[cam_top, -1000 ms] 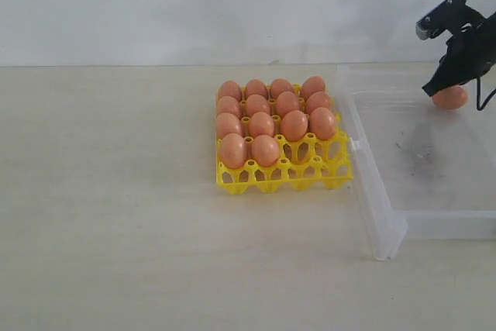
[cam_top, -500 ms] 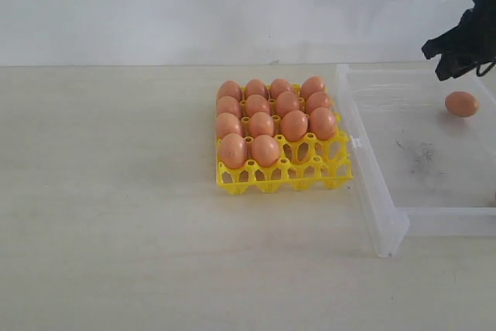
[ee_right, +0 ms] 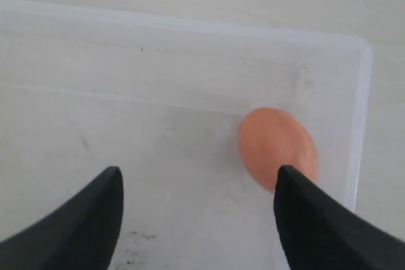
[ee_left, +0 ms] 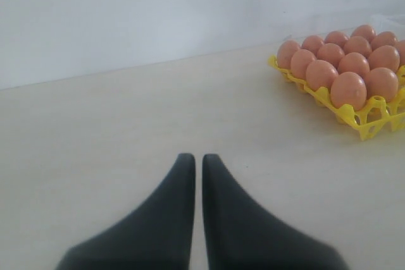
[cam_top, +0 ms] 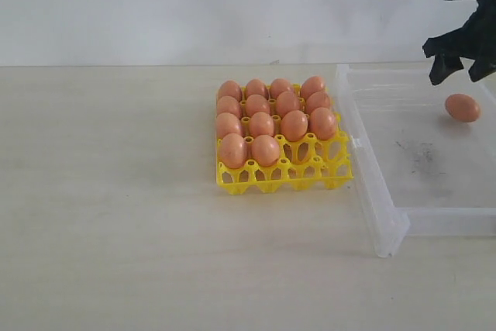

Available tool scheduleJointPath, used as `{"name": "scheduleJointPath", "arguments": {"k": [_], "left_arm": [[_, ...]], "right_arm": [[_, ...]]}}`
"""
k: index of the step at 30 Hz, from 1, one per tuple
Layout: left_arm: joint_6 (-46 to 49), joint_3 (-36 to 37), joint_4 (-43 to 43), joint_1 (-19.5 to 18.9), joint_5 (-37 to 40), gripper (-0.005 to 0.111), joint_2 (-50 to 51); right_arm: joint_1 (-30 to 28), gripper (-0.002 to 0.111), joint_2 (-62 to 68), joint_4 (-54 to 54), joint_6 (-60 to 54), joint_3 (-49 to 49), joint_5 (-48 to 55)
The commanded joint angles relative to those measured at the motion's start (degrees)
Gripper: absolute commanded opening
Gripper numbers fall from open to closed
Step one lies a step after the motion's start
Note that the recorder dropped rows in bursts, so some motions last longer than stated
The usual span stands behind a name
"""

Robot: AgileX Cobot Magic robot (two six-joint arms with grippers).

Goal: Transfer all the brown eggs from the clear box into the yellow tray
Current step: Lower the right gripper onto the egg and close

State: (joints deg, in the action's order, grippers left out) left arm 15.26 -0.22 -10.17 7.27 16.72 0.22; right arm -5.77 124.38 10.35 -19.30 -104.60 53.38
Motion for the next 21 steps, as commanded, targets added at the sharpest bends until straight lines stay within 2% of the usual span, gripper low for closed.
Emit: {"name": "scheduleJointPath", "arguments": {"k": [1,4,9,13,17,21], "left_arm": [[0.3,0.2,0.1,-0.2,-0.5,0.004,-0.2],[0.3,0.2,0.1,-0.2,-0.5,0.004,-0.2],[0.3,0.2,0.1,-0.2,-0.5,0.004,-0.2],[0.3,0.2,0.1,-0.2,-0.5,0.004,-0.2],[0.3,0.2,0.1,-0.2,-0.5,0.004,-0.2],[0.3,0.2,0.1,-0.2,-0.5,0.004,-0.2]], "right_arm": [[-0.4,0.061,2.2,-3.9,-9.5,-0.1,0.1],[-0.4,0.061,3.0,-6.4,-14.1,-0.1,-2.0],[-0.4,0.061,3.1,-6.3,-13.6,-0.1,-7.7],[-0.5,0.059,4.1,-6.4,-13.4,-0.2,-7.6],[-0.5,0.051,6.6,-7.5,-4.0,-2.2,-7.4],[-0.5,0.052,8.8,-6.8,6.2,-4.7,-6.5]]}}
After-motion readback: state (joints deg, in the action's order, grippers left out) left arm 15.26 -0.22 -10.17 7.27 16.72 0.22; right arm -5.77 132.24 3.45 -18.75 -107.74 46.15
